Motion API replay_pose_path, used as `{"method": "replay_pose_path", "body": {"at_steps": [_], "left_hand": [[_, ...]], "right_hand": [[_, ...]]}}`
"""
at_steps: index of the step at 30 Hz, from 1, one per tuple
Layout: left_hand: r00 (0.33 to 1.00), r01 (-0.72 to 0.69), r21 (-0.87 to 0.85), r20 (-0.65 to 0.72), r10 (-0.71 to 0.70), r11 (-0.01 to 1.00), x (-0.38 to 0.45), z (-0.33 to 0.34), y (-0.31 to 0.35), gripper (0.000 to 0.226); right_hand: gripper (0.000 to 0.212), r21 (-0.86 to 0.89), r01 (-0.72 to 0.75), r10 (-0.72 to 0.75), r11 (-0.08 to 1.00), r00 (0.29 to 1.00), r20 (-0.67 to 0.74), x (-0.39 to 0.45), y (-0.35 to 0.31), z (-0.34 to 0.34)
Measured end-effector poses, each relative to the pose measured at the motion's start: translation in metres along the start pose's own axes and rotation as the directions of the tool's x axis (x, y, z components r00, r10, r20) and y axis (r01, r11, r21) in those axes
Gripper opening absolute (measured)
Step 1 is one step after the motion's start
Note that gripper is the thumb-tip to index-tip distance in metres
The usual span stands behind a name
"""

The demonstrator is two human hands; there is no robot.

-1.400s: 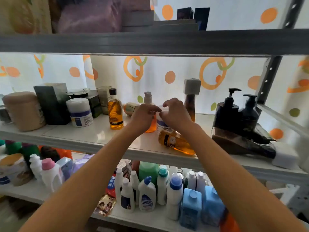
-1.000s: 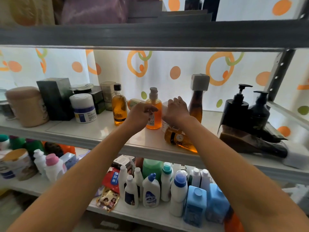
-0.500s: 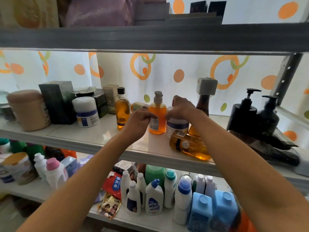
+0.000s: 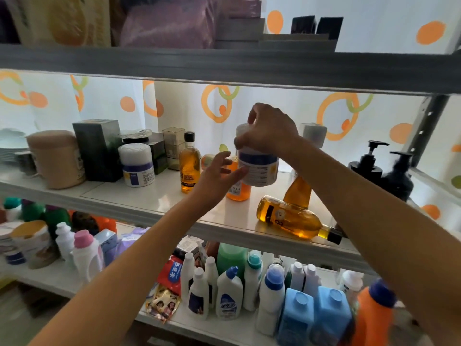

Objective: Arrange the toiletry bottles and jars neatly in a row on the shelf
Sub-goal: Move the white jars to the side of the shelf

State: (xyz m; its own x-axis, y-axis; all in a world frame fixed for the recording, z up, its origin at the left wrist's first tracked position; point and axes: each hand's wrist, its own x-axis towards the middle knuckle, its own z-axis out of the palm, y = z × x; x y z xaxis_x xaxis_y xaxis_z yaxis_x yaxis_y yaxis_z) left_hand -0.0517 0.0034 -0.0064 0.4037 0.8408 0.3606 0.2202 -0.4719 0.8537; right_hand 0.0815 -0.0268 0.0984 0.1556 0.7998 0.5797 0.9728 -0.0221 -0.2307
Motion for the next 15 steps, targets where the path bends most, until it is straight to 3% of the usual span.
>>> {"method": "replay_pose_path", "body": {"at_steps": [3,12,15], "left_hand": [[0.996,-0.049,-0.110,-0.076,0.041,0.993,-0.010,0.001,0.003,0.074],[0.956,-0.036,0.060,-0.290,0.052,0.998,-0.033,-0.036,-0.008,0.092],[0.943,-0.017,0.023,-0.331,0.024,1.000,-0.042,-0.055,-0.009,0.098]], "right_hand": [[0.053,0.088,0.026,-0.024,0.996,1.000,-0.018,-0.009,-0.024,-0.001],[0.054,0.179,0.113,-0.120,0.977,0.992,0.028,-0.012,-0.082,0.010],[0.060,0.244,0.105,-0.122,0.964,0.991,0.056,-0.008,-0.095,0.018]]}}
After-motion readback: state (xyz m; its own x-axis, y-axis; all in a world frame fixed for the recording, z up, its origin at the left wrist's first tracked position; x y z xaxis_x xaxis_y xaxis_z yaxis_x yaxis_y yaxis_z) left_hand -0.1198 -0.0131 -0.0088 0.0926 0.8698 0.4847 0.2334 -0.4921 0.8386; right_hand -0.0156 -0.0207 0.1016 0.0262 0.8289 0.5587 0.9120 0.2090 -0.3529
